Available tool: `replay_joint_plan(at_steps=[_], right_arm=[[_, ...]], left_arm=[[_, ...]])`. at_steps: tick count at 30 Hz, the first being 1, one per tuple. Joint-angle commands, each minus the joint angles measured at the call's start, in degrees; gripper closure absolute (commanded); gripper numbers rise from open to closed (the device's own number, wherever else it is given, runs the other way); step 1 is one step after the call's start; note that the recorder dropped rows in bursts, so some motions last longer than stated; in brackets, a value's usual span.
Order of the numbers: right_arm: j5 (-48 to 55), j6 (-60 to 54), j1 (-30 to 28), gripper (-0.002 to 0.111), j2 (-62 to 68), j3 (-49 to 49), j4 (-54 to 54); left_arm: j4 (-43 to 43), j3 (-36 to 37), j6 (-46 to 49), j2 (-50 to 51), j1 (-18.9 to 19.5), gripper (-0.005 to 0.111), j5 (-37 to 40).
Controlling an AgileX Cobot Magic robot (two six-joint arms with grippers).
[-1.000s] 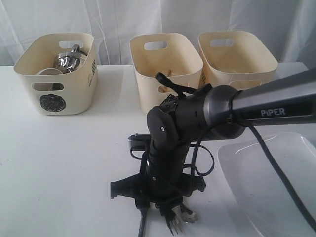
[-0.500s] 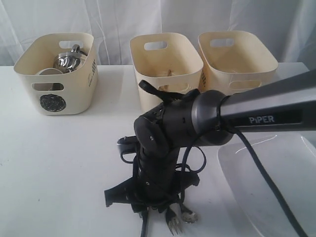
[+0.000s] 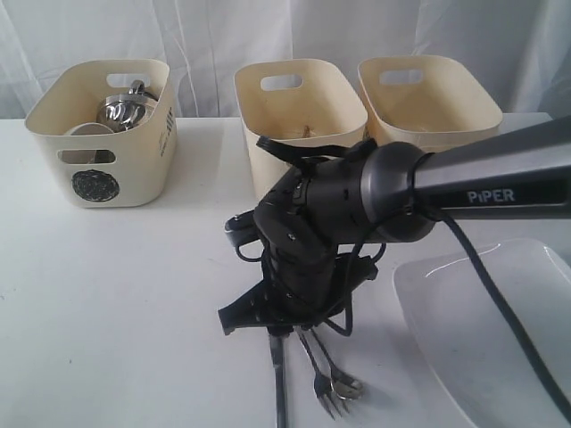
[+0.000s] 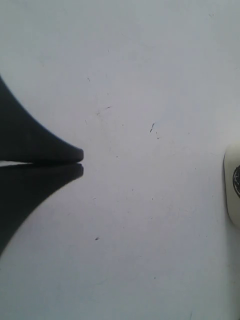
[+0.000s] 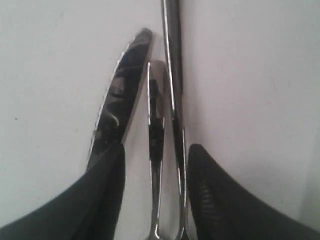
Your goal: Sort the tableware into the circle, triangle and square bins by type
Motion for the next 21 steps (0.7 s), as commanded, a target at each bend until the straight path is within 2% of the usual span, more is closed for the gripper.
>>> replay_joint_plan(at_steps=[1, 5, 11, 21], right_arm=[[-2.46, 0.53, -0.34, 0.069, 0.08, -0.29, -0.89], [-3.26, 0.53, -0.34, 0.069, 1.88, -0.29, -4.04], [1.29, 0.0, -0.34, 0.069, 2.51, -0.29, -4.04], [1.98, -0.17, -0.34, 0.069, 2.51, -0.29, -3.82]], left_arm=[[-0.54, 0.48, 0.0, -0.24, -0.31, 0.107, 0.94], [-0.54, 0.48, 0.0, -0.24, -0.31, 0.107, 0.94], [-0.54, 0.48, 0.0, -0.24, -0.31, 0.107, 0.94], [-0.54, 0.48, 0.0, -0.24, -0.31, 0.107, 0.94]])
